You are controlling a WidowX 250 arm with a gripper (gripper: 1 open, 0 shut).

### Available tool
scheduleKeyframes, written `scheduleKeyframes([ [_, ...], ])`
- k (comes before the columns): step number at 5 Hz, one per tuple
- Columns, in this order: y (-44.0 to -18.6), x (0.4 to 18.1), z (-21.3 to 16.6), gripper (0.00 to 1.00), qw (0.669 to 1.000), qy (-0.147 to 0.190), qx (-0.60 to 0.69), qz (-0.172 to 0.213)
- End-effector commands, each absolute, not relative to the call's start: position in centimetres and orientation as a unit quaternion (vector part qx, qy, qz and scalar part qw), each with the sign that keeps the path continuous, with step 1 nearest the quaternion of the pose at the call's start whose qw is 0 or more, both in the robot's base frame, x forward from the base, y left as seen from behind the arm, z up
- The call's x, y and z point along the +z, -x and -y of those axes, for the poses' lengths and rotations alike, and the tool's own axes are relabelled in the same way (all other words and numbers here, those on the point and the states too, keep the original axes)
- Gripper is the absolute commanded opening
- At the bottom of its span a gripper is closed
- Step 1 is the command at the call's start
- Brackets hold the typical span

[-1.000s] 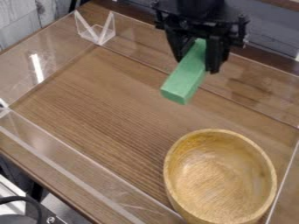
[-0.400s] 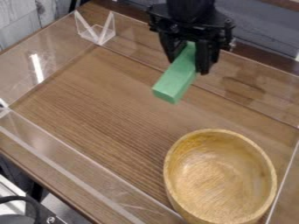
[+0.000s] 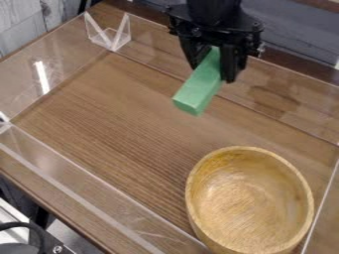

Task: Remove the green block from inside the brown bowl and put it on the table

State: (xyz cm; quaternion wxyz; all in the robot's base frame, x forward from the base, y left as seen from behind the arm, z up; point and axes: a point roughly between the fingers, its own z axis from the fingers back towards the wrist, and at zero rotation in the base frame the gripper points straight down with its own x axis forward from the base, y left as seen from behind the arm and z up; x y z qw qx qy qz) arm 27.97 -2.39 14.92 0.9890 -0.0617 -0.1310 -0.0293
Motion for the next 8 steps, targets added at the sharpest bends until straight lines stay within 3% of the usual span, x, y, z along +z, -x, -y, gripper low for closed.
scheduleKeyframes([
  [1,-28.5,15.6,2.3,0.0,0.986,0.062,-0.026,0.153],
  [5,-29.4,15.7,2.3,0.0,0.983,0.061,-0.025,0.174],
  [8,-25.2,15.7,-7.1,0.0,0.979,0.053,-0.049,0.189],
])
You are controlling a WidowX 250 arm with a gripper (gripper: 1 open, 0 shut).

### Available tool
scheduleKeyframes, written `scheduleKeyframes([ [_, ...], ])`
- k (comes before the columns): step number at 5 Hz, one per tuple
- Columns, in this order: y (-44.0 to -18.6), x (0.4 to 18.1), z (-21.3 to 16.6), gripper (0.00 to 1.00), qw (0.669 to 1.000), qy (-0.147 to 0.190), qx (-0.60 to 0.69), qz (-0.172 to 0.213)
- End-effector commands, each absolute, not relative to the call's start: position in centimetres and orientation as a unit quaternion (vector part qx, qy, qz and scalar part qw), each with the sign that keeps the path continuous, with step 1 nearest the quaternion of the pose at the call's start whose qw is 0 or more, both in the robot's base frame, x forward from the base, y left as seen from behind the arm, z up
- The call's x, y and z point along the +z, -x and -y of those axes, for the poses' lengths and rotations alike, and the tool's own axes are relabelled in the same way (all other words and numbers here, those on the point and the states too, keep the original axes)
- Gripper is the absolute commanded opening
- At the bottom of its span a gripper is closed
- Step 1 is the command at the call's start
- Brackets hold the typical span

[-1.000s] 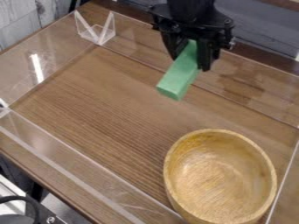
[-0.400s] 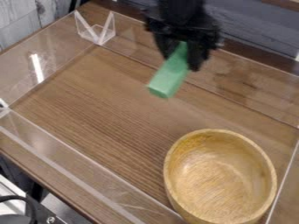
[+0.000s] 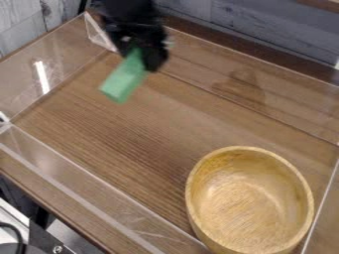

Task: Remove the green block from inside the brown bowl and put it on the table

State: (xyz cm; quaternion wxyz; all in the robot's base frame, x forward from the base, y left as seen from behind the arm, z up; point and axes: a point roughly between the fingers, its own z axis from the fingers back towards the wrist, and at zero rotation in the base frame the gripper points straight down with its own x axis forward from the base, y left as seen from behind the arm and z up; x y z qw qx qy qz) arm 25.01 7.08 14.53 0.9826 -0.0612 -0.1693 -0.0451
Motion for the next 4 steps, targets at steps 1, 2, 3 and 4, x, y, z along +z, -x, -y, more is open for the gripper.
scheduleKeyframes([
  [1,-24.3,14.6,-9.1,0.0,0.979,0.049,-0.056,0.192],
  [2,-24.2,12.8,-9.8,0.0,0.979,0.044,-0.057,0.188],
  [3,-24.5,10.9,-10.0,0.0,0.98,0.039,-0.057,0.186],
  [4,-24.6,9.4,-9.6,0.0,0.981,0.037,-0.063,0.181],
])
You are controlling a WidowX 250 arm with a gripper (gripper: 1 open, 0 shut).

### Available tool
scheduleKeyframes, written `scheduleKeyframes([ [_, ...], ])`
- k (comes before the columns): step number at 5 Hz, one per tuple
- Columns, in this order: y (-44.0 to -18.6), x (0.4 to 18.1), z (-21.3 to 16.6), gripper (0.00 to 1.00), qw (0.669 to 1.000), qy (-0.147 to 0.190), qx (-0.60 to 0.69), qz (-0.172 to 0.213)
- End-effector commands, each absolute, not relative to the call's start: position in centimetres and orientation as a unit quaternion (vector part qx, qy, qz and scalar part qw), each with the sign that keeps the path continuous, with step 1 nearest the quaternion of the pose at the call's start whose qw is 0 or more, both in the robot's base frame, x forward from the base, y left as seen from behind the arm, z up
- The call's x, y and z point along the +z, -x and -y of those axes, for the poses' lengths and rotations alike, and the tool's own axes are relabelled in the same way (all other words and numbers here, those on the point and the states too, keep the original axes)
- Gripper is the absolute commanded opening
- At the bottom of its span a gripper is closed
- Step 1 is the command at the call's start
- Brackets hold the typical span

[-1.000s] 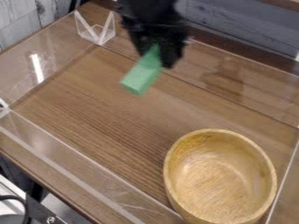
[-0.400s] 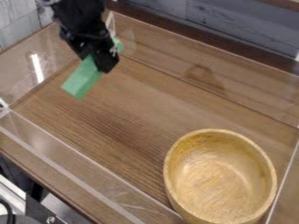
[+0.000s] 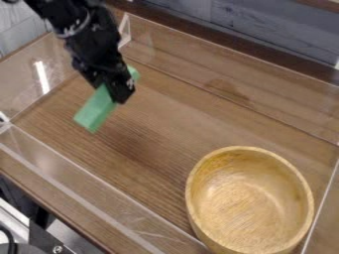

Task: Remove the green block from inside the brown bowl and put it on the table

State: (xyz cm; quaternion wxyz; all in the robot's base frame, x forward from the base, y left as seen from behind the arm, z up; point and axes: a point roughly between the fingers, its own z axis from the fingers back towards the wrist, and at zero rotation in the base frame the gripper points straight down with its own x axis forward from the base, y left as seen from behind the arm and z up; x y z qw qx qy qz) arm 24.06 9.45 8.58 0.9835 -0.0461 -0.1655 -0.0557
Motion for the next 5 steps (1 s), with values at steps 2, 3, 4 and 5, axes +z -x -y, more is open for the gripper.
scheduleKeyframes([
  [2,-24.9,8.0,-8.7,0.0,0.981,0.035,-0.073,0.179],
  [3,-25.0,7.6,-8.4,0.0,0.981,0.035,-0.074,0.174],
  [4,-25.2,7.2,-8.2,0.0,0.982,0.034,-0.072,0.169],
  [5,-25.3,7.1,-8.0,0.0,0.984,0.035,-0.068,0.163],
])
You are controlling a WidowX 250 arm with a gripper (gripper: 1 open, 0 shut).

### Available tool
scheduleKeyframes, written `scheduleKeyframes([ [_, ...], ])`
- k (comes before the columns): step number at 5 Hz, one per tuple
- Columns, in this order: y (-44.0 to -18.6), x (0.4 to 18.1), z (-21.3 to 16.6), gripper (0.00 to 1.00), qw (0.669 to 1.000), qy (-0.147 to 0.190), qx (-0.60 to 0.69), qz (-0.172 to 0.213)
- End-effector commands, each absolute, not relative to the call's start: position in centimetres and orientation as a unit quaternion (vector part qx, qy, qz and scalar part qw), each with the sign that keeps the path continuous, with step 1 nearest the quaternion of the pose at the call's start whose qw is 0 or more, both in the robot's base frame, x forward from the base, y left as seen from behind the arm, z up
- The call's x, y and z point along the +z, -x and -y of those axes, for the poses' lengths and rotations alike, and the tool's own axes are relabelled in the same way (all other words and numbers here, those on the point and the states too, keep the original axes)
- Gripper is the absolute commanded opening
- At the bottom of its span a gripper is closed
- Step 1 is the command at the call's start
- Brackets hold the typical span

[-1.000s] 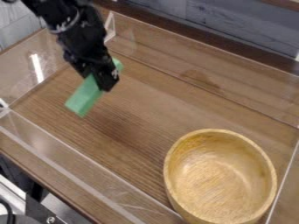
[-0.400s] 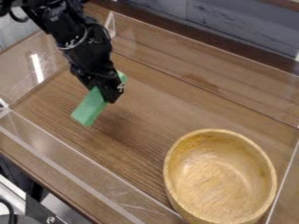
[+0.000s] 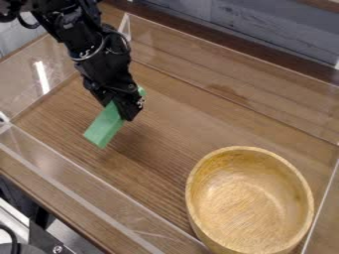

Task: Remove the green block from inside the brown bowl and put it on the table

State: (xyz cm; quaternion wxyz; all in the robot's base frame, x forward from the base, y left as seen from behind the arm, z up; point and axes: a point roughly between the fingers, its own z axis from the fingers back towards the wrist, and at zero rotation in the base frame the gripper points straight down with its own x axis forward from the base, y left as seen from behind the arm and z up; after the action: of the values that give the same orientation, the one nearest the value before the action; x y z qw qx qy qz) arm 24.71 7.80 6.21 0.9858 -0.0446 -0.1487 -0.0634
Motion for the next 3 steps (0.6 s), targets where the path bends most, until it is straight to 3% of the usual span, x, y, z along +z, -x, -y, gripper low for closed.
scheduleKeyframes([
  [1,-25.54,6.93,-7.87,0.0,0.984,0.037,-0.065,0.159],
  [3,-26.02,7.12,-7.54,0.0,0.986,0.04,-0.059,0.152],
])
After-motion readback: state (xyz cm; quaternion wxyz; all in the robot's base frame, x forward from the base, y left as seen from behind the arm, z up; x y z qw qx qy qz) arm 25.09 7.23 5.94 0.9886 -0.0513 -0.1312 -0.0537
